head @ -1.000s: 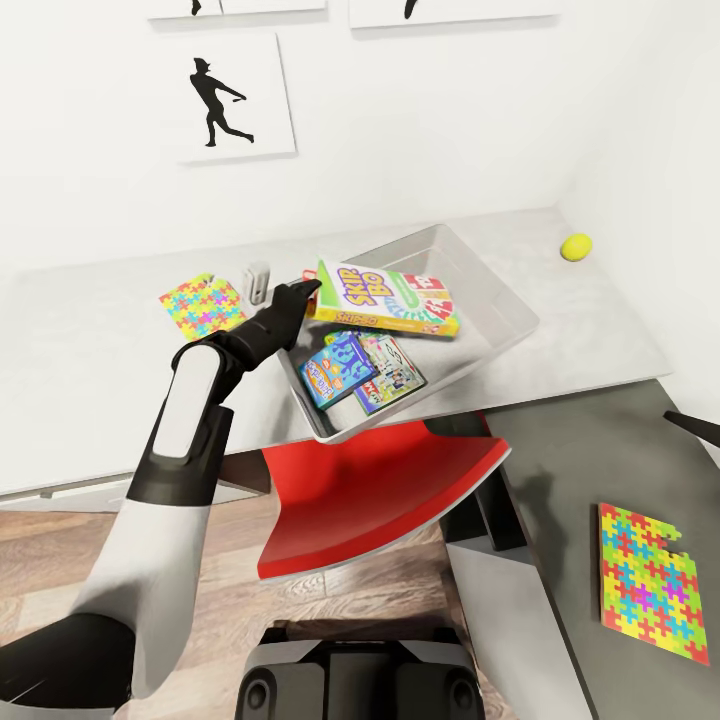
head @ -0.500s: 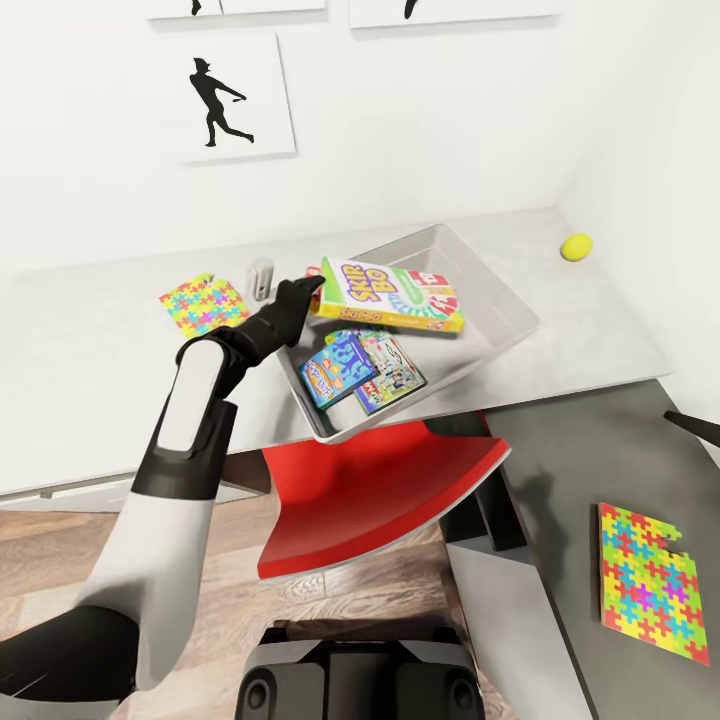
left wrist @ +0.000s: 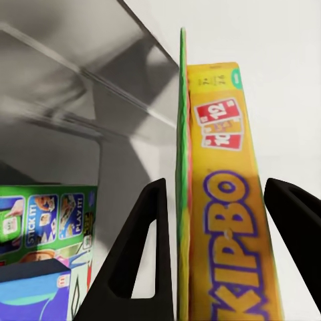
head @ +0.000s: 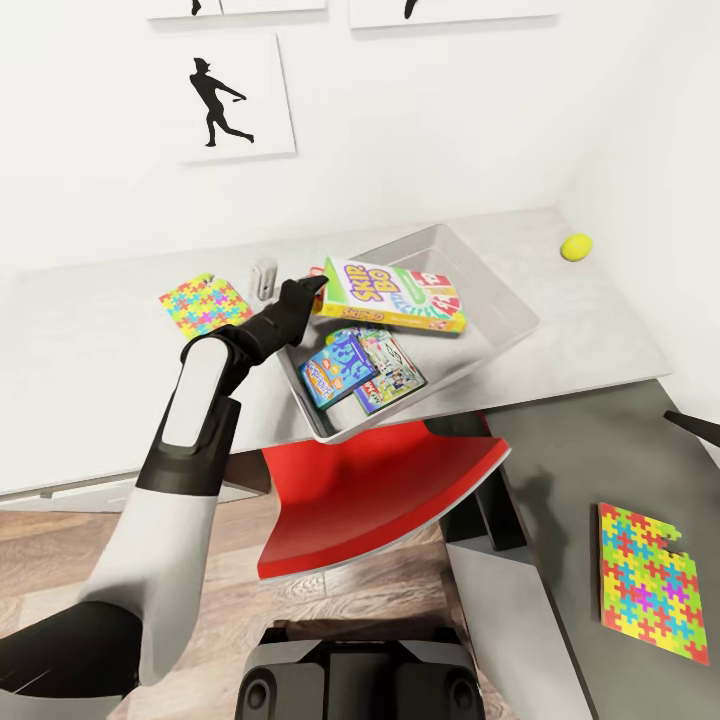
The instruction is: Put all the toys in the child's room - the three board games (two on the bed and one on the table), the two jigsaw puzzles on the table, and the tennis ball on the table - inside the toy box on the table in the child's room.
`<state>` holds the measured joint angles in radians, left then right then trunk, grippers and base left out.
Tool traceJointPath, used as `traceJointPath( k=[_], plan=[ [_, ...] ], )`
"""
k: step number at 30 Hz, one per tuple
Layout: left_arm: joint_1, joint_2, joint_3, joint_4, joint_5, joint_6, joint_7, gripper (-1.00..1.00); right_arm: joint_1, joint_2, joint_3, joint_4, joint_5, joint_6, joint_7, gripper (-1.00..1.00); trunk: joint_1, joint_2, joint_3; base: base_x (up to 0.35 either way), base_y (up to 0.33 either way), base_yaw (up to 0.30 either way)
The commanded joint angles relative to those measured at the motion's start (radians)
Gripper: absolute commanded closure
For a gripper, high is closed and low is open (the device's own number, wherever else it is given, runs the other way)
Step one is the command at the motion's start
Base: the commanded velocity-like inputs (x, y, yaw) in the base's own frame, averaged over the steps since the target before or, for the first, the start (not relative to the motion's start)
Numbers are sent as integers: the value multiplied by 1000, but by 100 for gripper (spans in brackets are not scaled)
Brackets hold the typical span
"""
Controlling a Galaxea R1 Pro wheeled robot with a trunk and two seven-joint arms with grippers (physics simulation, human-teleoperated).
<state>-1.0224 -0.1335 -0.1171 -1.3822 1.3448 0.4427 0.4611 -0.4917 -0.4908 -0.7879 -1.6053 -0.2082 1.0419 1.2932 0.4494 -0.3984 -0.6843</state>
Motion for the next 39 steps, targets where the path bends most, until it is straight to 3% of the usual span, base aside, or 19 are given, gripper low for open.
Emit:
traceJointPath(
  k=[1,39],
  plan=[
    [-1,0,0,-1,10,1,9,100,-1,0,-1,0,0,5,3,-100,1,-2,-1,0,0,0],
    [-2,-2,1,12,11,1,-13,100,4,6,1,-1,1,5,6,-100,1,-2,-23,0,0,-18]
  ],
)
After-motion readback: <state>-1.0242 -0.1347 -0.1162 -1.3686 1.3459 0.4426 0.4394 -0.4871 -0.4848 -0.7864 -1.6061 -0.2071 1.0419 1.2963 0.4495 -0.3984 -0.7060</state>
